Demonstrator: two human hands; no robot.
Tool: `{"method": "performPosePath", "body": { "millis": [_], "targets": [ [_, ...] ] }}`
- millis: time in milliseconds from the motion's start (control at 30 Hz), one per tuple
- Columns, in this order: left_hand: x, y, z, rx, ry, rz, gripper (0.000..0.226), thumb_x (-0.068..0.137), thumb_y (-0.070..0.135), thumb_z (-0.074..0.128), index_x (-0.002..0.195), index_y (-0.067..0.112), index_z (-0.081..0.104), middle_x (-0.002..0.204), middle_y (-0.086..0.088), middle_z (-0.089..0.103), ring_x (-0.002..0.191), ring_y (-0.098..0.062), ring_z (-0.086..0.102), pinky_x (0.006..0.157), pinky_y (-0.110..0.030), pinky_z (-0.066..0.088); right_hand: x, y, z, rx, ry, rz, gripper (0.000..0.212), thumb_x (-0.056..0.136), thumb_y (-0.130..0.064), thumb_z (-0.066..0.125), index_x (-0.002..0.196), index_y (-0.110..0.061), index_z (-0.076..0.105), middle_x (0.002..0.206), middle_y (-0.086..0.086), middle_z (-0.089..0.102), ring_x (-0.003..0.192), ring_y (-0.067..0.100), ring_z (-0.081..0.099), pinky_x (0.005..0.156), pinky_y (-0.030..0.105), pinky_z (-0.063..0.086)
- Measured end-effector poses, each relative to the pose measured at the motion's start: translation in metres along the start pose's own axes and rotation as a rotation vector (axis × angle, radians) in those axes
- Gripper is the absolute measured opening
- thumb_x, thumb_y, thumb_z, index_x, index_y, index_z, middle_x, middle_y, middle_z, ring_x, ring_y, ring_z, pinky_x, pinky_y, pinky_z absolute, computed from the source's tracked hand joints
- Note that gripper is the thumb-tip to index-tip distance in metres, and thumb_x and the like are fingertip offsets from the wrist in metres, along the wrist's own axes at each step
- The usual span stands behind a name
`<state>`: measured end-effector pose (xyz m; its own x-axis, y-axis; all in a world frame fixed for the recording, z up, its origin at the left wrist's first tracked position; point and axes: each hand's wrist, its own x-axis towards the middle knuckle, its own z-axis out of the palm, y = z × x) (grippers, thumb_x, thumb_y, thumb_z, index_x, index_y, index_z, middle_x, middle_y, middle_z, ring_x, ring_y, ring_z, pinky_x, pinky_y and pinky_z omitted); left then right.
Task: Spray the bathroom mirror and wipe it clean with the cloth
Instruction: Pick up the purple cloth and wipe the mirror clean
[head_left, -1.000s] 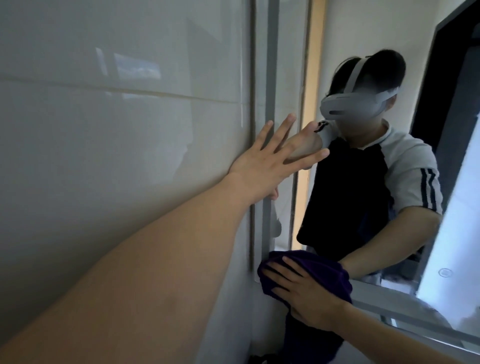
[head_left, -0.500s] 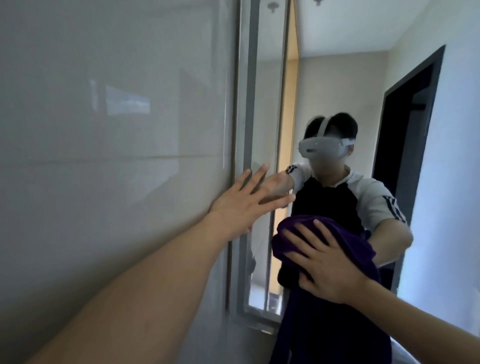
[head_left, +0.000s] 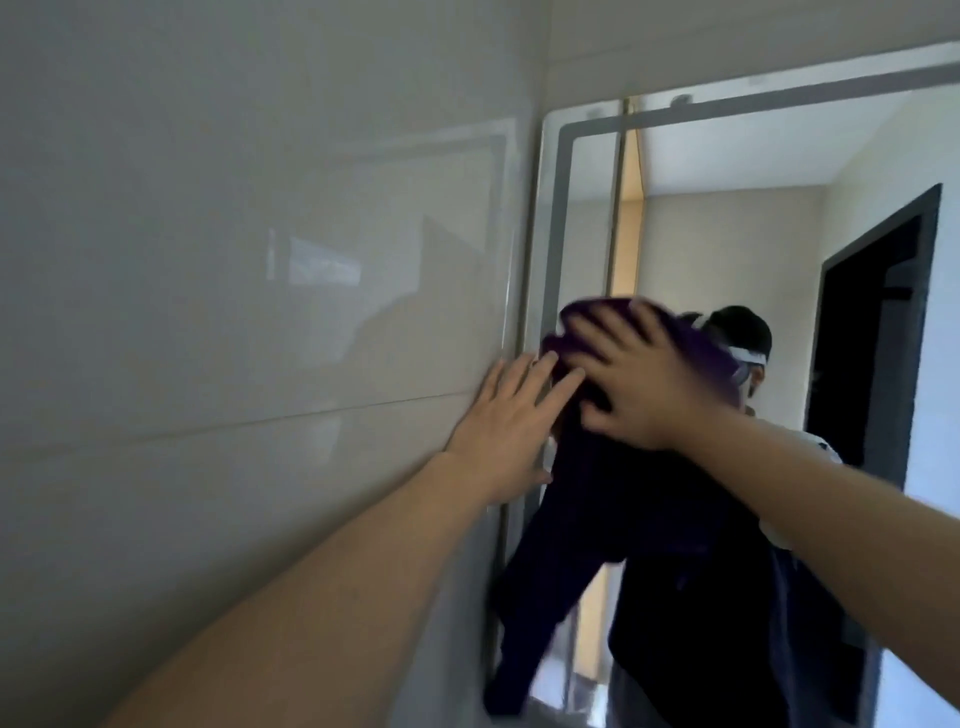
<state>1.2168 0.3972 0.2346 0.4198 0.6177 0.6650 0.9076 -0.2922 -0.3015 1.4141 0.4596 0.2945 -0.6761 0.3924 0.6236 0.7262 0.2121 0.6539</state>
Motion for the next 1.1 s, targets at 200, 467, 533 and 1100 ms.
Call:
{"method": "performPosePath", "body": {
  "millis": [200, 467, 533, 1100],
  "targets": [
    [0.003, 0.004, 0.009, -0.013, -0.017, -0.078, 0.121, 0.08, 0.054, 0.077, 0.161, 0.019, -0.005, 0.169, -0.008, -0.001, 0.157, -0.028, -0.003, 0.127, -0.046, -0.003, 0.004, 0.041, -0.026, -0.037, 0.064, 0.25, 0.07, 0.089, -0.058, 0.037, 0.151, -0.026, 0.042, 0.167, 0.012, 0.025, 0.156, 0.034, 0.012, 0.124, 0.06, 0.002],
    [0.004, 0.004, 0.016, 0.134, -0.085, 0.017, 0.121, 0.083, 0.057, 0.073, 0.16, 0.021, -0.014, 0.17, -0.008, -0.017, 0.157, -0.03, -0.01, 0.128, -0.048, -0.001, -0.051, 0.021, -0.007, -0.019, 0.05, 0.222, 0.068, 0.088, -0.055, 0.043, 0.148, -0.024, 0.045, 0.166, 0.012, 0.026, 0.156, 0.036, 0.014, 0.124, 0.061, 0.003],
    [0.009, 0.006, 0.011, 0.071, -0.07, 0.002, 0.128, 0.081, 0.054, 0.077, 0.159, 0.022, -0.019, 0.168, -0.006, -0.024, 0.156, -0.029, -0.016, 0.129, -0.047, 0.001, -0.061, 0.023, -0.006, -0.015, 0.041, 0.18, 0.069, 0.087, -0.056, 0.043, 0.148, -0.025, 0.045, 0.167, 0.011, 0.026, 0.156, 0.036, 0.015, 0.124, 0.061, 0.002],
    [0.05, 0.048, 0.018, -0.091, -0.094, -0.038, 0.144, 0.071, 0.061, 0.083, 0.148, 0.04, -0.038, 0.157, 0.0, -0.047, 0.147, -0.043, -0.034, 0.121, -0.059, 0.002, -0.2, 0.005, 0.026, 0.023, -0.009, 0.128, 0.064, 0.08, -0.048, 0.06, 0.14, -0.024, 0.056, 0.165, 0.008, 0.031, 0.153, 0.035, 0.024, 0.123, 0.063, 0.01]
  ]
}}
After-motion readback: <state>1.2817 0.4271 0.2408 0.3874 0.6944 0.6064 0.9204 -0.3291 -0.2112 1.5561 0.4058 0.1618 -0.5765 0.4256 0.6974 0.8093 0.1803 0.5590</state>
